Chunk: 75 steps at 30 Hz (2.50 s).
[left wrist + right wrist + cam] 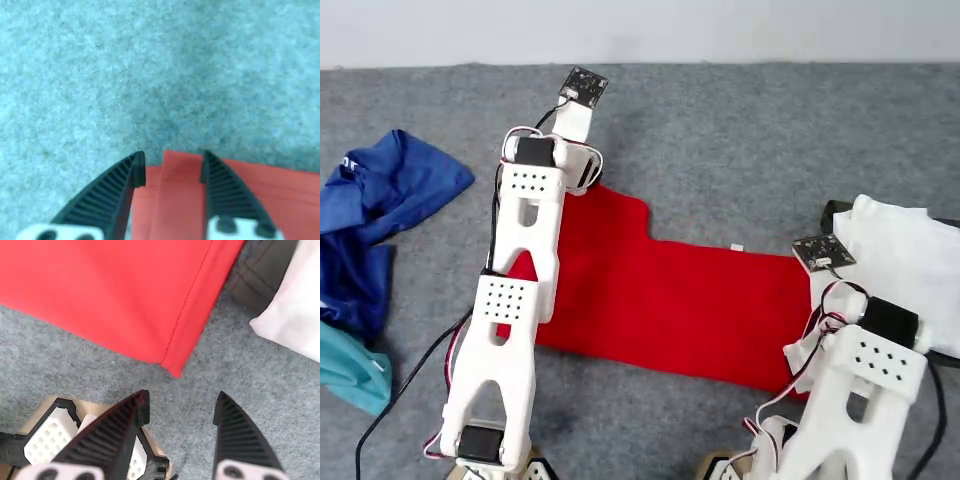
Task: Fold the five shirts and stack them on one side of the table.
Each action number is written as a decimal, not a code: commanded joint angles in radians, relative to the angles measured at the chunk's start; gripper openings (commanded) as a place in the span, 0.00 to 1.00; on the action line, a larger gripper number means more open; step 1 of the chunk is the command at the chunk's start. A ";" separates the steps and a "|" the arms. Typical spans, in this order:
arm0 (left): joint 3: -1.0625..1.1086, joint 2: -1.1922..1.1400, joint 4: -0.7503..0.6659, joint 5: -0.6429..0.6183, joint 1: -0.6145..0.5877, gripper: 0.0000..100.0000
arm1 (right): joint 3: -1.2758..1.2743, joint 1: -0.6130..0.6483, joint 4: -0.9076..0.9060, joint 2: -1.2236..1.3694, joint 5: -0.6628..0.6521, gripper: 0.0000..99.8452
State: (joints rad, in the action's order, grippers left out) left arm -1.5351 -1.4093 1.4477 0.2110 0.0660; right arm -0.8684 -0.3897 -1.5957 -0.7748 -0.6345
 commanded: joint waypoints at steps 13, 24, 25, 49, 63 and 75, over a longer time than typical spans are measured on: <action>-0.153 0.018 0.005 0.003 0.008 0.01 | 0.037 0.005 0.008 0.004 0.012 0.22; -0.139 0.150 0.310 0.009 -0.006 0.01 | 0.035 0.005 0.005 0.004 0.012 0.22; -0.142 0.153 0.310 0.008 -0.008 0.01 | 0.035 0.005 0.004 0.004 0.012 0.22; -0.137 -0.021 0.006 0.003 -0.002 0.09 | 0.035 0.008 -0.001 0.004 0.011 0.22; -0.136 -0.069 -0.069 0.009 -0.003 0.01 | 0.035 0.007 -0.001 0.004 0.011 0.22; -0.143 0.077 0.282 0.095 -0.003 0.01 | 0.035 0.008 0.008 0.004 0.011 0.22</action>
State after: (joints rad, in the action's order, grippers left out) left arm -1.6149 -1.4369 1.6732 0.2877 0.0690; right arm -0.8684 -0.3897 -1.5957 -0.7748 -0.6345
